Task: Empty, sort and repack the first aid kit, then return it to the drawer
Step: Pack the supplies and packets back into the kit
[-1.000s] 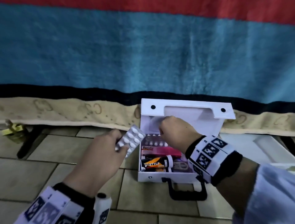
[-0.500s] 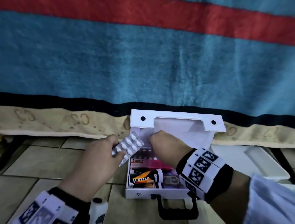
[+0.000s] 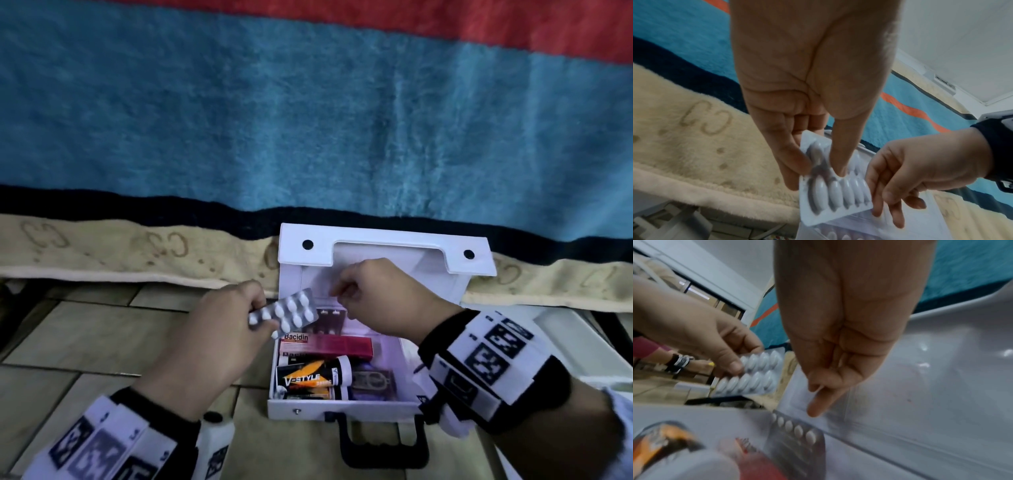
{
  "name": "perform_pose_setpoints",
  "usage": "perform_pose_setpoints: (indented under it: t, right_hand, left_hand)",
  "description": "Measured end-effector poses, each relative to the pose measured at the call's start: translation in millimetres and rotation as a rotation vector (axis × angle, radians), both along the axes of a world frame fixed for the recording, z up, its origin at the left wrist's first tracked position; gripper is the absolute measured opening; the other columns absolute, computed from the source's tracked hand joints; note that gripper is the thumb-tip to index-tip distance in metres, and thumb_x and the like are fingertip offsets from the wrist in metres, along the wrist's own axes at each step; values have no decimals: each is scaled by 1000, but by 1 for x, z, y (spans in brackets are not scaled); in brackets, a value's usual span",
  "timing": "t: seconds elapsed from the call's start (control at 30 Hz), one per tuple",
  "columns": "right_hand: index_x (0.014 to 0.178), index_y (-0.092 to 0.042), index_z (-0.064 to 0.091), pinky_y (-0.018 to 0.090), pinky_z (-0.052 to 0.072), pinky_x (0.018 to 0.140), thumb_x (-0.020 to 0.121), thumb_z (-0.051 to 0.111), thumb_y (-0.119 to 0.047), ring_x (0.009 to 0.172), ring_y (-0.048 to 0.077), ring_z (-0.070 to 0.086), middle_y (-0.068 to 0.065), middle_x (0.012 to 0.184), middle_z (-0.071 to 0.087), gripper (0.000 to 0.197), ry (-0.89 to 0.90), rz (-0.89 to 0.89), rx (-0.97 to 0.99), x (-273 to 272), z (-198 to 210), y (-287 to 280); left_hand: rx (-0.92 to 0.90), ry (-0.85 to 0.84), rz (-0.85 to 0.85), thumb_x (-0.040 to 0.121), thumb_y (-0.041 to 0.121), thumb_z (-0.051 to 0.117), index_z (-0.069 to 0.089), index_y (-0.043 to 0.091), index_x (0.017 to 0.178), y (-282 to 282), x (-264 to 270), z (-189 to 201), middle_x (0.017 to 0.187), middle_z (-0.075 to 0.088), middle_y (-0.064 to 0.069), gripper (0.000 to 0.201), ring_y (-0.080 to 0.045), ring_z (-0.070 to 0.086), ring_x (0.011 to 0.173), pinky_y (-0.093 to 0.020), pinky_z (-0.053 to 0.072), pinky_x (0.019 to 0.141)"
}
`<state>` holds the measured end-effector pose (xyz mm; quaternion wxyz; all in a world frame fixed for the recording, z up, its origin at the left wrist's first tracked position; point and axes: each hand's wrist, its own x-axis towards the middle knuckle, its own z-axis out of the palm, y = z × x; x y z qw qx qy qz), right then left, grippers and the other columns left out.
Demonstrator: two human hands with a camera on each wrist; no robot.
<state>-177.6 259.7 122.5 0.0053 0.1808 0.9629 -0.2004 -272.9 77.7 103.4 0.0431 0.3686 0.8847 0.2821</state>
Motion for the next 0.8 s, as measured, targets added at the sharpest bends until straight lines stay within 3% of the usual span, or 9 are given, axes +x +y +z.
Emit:
perform_pose_setpoints:
  t: [0.07,0.13,0.23,0.3,0.37,0.47,0.6,0.67,0.8]
  right_hand:
    - [111,-22,65,14,49,72,77,68,-8,72,1,59,-5,102,67,37,-15,88,-172,6,9,-3]
    - [105,-25,65,15,47,66,71,78,-15,67,1,57,-8,96,67,37,-2,136,-247,10,15,-5]
    - [85,-16,70,25,48,62,81,72,-21,60,4,54,-4,74,67,7,104,93,-146,11,20,-5]
    - [76,-17,67,30,50,63,84,68,-21,61,13,59,-3,66,64,9,151,12,-104,13,22,0]
    - [75,-13,65,33,51,64,86,65,-22,67,21,64,4,71,66,15,150,-65,-64,15,21,7]
    - [79,-8,66,34,53,65,90,57,-25,69,21,64,9,82,66,22,80,-44,7,17,18,11]
    - [86,-15,72,30,51,69,88,56,-23,75,18,61,4,88,68,17,-20,8,102,11,10,2]
    - [93,-19,74,29,52,72,87,58,-19,83,18,62,4,93,70,17,-38,17,125,7,5,-3]
    - [91,-14,74,32,56,71,88,56,-13,82,23,66,8,93,70,18,-95,13,170,-2,-4,-10]
  left_hand:
    - [27,-12,-51,78,31,69,55,25,74,4,2,2,72,62,7,16,-8,58,68,-29,47,62]
    - [69,-10,-115,77,30,72,55,24,73,10,6,4,71,60,7,18,-5,56,66,-25,44,60]
    - [131,-8,-157,76,27,74,54,24,74,20,9,6,72,59,9,19,-3,56,66,-22,44,60]
    - [190,-56,-144,76,22,75,55,26,77,25,5,6,76,59,10,21,-2,59,68,-21,49,64]
    - [184,-49,-131,78,21,74,56,26,82,26,-3,1,82,58,11,19,-2,59,72,-21,50,70]
    - [65,11,-184,86,22,66,58,28,90,24,-10,-9,91,55,15,10,-1,55,79,-19,44,74]
    - [-128,49,-291,93,24,53,58,29,115,22,-7,-19,110,52,16,23,-4,48,101,-21,38,85]
    - [-196,57,-303,95,24,49,60,31,116,22,-8,-22,120,55,18,25,-5,48,111,-27,39,97]
    - [-259,60,-268,96,18,43,61,31,112,18,-10,-20,119,58,15,28,-8,50,111,-31,39,98]
